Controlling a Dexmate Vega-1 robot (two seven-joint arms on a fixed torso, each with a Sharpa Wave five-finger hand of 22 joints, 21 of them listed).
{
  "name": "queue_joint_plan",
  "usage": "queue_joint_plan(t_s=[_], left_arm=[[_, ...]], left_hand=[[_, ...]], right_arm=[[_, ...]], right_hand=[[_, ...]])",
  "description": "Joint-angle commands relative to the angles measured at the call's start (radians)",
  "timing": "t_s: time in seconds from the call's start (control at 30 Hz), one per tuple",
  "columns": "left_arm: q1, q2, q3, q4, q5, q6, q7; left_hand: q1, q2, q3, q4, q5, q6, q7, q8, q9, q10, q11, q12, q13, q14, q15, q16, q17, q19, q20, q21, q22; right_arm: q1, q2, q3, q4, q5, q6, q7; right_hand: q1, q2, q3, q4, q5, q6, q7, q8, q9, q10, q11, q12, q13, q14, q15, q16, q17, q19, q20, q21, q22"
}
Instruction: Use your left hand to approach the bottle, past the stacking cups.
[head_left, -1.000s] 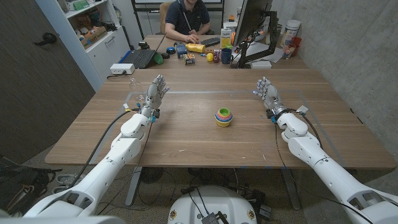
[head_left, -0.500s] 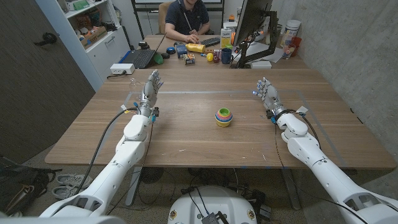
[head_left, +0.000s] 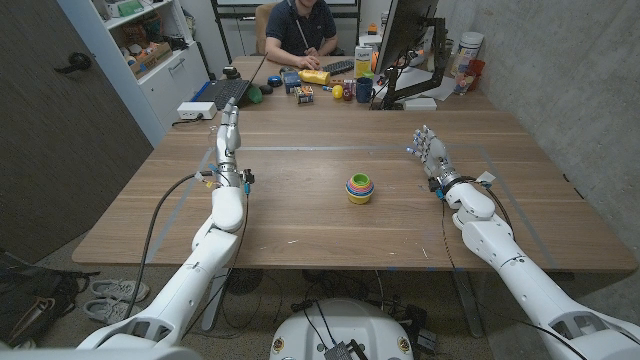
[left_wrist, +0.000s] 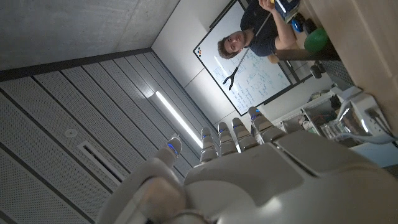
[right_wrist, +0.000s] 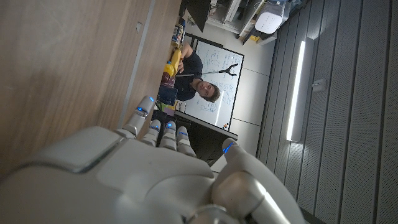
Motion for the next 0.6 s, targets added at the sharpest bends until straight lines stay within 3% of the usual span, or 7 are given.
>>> queue_joint_plan(t_s=[0.03, 0.2, 0.3, 0.4, 0.47, 0.53, 0.6], left_arm=[[0.001, 0.024, 0.033, -0.045, 0.366, 0.091, 0.412], [0.0, 0.046, 0.058, -0.072, 0.488, 0.194, 0.539], [0.018, -0.029, -0.03, -0.088, 0.639, 0.222, 0.539], [0.032, -0.133, -0.149, -0.11, 0.837, 0.249, 0.539], [0.04, -0.197, -0.219, -0.152, 0.984, 0.314, 0.539], [0.038, -0.224, -0.246, -0.163, 1.038, 0.336, 0.539], [0.044, -0.227, -0.241, -0.206, 1.088, 0.461, 0.539]], left_hand=[[0.016, 0.073, 0.024, -0.001, 0.005, 0.023, -0.033, 0.011, 0.005, 0.017, -0.015, 0.008, 0.01, 0.011, 0.002, -0.002, 0.005, -0.011, 0.049, -0.011, 0.0], [0.02, 0.078, 0.044, 0.007, 0.0, 0.073, -0.061, 0.026, 0.009, 0.031, -0.021, 0.02, 0.024, 0.022, 0.01, 0.0, 0.017, -0.021, 0.072, -0.02, 0.002], [0.024, 0.081, 0.057, 0.009, -0.003, 0.093, -0.074, 0.034, 0.013, 0.033, -0.021, 0.027, 0.032, 0.009, 0.021, -0.003, 0.026, -0.039, 0.082, -0.029, 0.003], [0.028, 0.082, 0.075, 0.014, -0.014, 0.126, -0.093, 0.051, 0.023, 0.037, -0.033, 0.043, 0.049, -0.003, 0.03, 0.001, 0.049, -0.069, 0.118, -0.045, 0.006], [0.038, 0.072, 0.084, -0.001, -0.018, 0.13, -0.095, 0.054, 0.026, 0.031, -0.037, 0.046, 0.055, -0.008, 0.034, -0.002, 0.051, -0.072, 0.136, -0.047, 0.006], [0.053, 0.061, 0.093, -0.021, -0.026, 0.127, -0.097, 0.054, 0.029, -0.002, -0.043, 0.037, 0.06, -0.025, 0.04, -0.008, 0.053, -0.07, 0.151, -0.049, 0.007], [0.061, 0.054, 0.097, -0.033, -0.032, 0.123, -0.097, 0.053, 0.031, -0.016, -0.043, 0.033, 0.063, -0.038, 0.043, -0.012, 0.053, -0.071, 0.154, -0.051, 0.008]], right_arm=[[0.004, 0.018, 0.012, 0.009, -0.012, -0.009, 0.012], [0.006, 0.023, 0.014, 0.013, -0.014, -0.014, 0.016], [0.009, 0.024, 0.012, 0.02, -0.021, -0.006, 0.02], [0.011, 0.027, 0.012, 0.02, -0.021, -0.011, 0.023], [0.011, 0.027, 0.012, 0.021, -0.023, -0.01, 0.025], [0.012, 0.028, 0.013, 0.022, -0.024, -0.01, 0.027], [0.012, 0.029, 0.013, 0.025, -0.024, -0.006, 0.031]], right_hand=[[-0.002, 0.059, 0.0, 0.002, 0.007, -0.002, 0.006, 0.007, 0.004, -0.001, 0.006, 0.007, 0.004, -0.026, -0.005, -0.004, 0.006, -0.079, -0.001, -0.001, 0.005], [-0.003, 0.059, -0.001, 0.002, 0.007, -0.002, 0.006, 0.007, 0.004, -0.001, 0.007, 0.007, 0.004, -0.026, -0.005, -0.005, 0.006, -0.079, 0.0, -0.003, 0.005], [-0.003, 0.058, -0.001, 0.002, 0.007, -0.002, 0.006, 0.007, 0.004, -0.001, 0.007, 0.007, 0.004, -0.026, -0.004, -0.005, 0.006, -0.079, 0.0, -0.004, 0.005], [-0.003, 0.058, -0.002, 0.003, 0.007, -0.002, 0.006, 0.007, 0.004, 0.0, 0.006, 0.007, 0.004, -0.025, -0.004, -0.006, 0.006, -0.079, 0.0, -0.005, 0.005], [-0.004, 0.058, -0.002, 0.003, 0.007, -0.002, 0.006, 0.007, 0.004, 0.0, 0.007, 0.007, 0.004, -0.025, -0.004, -0.006, 0.006, -0.079, 0.0, -0.006, 0.005], [-0.004, 0.057, -0.003, 0.003, 0.007, -0.002, 0.006, 0.007, 0.004, 0.0, 0.007, 0.007, 0.004, -0.025, -0.003, -0.006, 0.006, -0.078, 0.0, -0.006, 0.005], [-0.004, 0.057, -0.003, 0.003, 0.007, -0.002, 0.007, 0.007, 0.004, -0.001, 0.006, 0.007, 0.004, -0.026, -0.003, -0.007, 0.006, -0.079, 0.0, -0.007, 0.005]])
